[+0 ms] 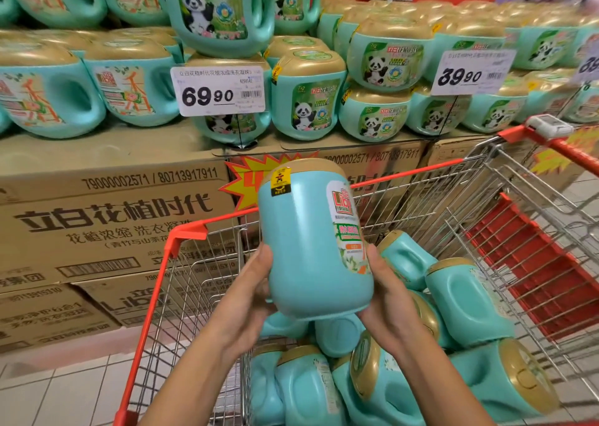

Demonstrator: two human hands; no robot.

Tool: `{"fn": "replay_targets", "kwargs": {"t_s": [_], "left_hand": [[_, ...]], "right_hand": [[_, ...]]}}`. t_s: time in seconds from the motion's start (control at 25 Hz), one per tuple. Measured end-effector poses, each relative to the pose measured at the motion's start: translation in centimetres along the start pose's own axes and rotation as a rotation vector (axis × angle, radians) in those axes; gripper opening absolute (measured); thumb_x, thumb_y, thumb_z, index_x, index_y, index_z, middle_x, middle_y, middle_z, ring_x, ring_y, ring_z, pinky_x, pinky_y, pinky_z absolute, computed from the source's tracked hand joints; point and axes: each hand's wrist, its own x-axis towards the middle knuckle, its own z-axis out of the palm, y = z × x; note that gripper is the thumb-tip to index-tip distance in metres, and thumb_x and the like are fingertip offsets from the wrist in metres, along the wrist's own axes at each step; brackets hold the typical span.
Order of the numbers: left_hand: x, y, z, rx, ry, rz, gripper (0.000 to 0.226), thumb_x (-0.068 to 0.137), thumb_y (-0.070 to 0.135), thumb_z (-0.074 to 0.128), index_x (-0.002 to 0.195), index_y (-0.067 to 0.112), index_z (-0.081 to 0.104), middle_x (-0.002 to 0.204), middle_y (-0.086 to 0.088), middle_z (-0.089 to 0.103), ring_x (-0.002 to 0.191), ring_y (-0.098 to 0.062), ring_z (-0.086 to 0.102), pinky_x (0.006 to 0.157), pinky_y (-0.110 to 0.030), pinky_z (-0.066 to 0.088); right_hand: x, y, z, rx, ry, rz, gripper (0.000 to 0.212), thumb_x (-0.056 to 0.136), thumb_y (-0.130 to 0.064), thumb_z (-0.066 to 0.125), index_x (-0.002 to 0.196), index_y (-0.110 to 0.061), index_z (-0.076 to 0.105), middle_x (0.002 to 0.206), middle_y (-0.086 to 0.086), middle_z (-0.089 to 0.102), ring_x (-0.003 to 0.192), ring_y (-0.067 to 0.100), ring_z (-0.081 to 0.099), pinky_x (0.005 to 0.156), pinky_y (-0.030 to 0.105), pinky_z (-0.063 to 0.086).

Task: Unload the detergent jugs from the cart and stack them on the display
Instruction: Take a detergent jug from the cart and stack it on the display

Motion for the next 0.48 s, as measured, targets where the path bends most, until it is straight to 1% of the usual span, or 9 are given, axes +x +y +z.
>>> {"fn": "replay_targets", "kwargs": {"t_s": [0.04,0.08,0.12,0.16,0.2,0.24,0.32,0.4,0.48], "left_hand": [[0.0,0.3,-0.1,0.084,0.058,0.011,0.069,0.046,0.064,0.084,0.105,0.028,0.076,0.11,-0.004,0.069,0.093,-0.024,0.059,0.073,-0.036,0.051],[0.1,0.4,-0.3,0.122,0.098,0.021,0.06,0.057,0.059,0.08,0.107,0.027,0.075,0.112,-0.007,0.07,0.094,-0.024,0.059,0.07,-0.034,0.053],[0.0,0.3,-0.3,0.145,0.119,0.033,0.058,0.063,0.052,0.08,0.112,0.021,0.072,0.112,-0.008,0.072,0.093,-0.022,0.065,0.066,-0.03,0.055],[-0.2,0.0,-0.3,0.163,0.131,0.045,0.063,0.062,0.047,0.083,0.116,0.016,0.069,0.11,-0.01,0.073,0.091,-0.02,0.07,0.063,-0.028,0.056],[-0.4,-0.4,-0.4,0.162,0.149,0.058,0.072,0.057,0.045,0.086,0.118,0.012,0.066,0.107,-0.011,0.074,0.089,-0.02,0.072,0.062,-0.027,0.057],[-0.7,-0.8,-0.4,0.14,0.171,0.069,0.081,0.048,0.045,0.089,0.117,0.01,0.065,0.106,-0.013,0.074,0.089,-0.023,0.073,0.063,-0.028,0.058],[-1.5,-1.3,-0.6,0.082,0.231,0.072,0.089,0.038,0.048,0.093,0.114,0.011,0.067,0.107,-0.015,0.074,0.092,-0.027,0.073,0.066,-0.031,0.06],[-2.6,-1.6,-1.4,0.02,0.29,0.079,0.092,0.035,0.052,0.095,0.113,0.011,0.068,0.109,-0.016,0.073,0.095,-0.028,0.072,0.067,-0.032,0.06],[-4.0,-1.7,-2.5,-0.002,0.351,0.111,0.088,0.038,0.053,0.094,0.112,0.013,0.07,0.111,-0.016,0.073,0.098,-0.028,0.072,0.068,-0.03,0.059]], "right_hand": [[0.2,0.3,-0.2,-0.012,0.033,-0.044,0.051,0.076,-0.029,0.068,0.126,-0.016,0.062,0.121,0.009,0.068,0.107,0.023,0.066,0.09,0.04,0.053],[0.4,0.5,-0.3,-0.049,0.069,-0.089,0.065,0.07,-0.019,0.077,0.131,-0.018,0.054,0.12,0.007,0.068,0.106,0.024,0.066,0.088,0.041,0.054],[0.4,0.7,-0.4,-0.098,0.105,-0.127,0.077,0.063,-0.01,0.081,0.132,-0.022,0.049,0.117,0.005,0.069,0.103,0.024,0.067,0.083,0.039,0.055],[0.4,1.0,-0.4,-0.138,0.126,-0.158,0.081,0.06,-0.006,0.079,0.132,-0.026,0.047,0.114,0.004,0.07,0.102,0.024,0.068,0.081,0.039,0.056],[0.4,1.1,-0.4,-0.16,0.119,-0.171,0.083,0.059,-0.006,0.078,0.133,-0.028,0.045,0.115,0.005,0.069,0.104,0.026,0.068,0.082,0.04,0.057],[0.3,1.1,-0.3,-0.169,0.086,-0.166,0.084,0.06,-0.006,0.078,0.135,-0.027,0.045,0.121,0.008,0.067,0.107,0.029,0.067,0.086,0.043,0.057],[0.2,1.1,-0.1,-0.183,0.018,-0.132,0.084,0.06,-0.007,0.08,0.135,-0.024,0.048,0.128,0.015,0.063,0.111,0.035,0.064,0.088,0.048,0.056],[0.4,1.2,0.4,-0.205,-0.026,-0.107,0.086,0.056,-0.01,0.084,0.133,-0.023,0.05,0.127,0.019,0.062,0.105,0.036,0.067,0.081,0.046,0.058],[0.8,1.9,1.4,-0.208,-0.074,-0.062,0.087,0.056,-0.007,0.083,0.134,-0.023,0.048,0.126,0.02,0.061,0.099,0.032,0.069,0.072,0.038,0.059]]}}
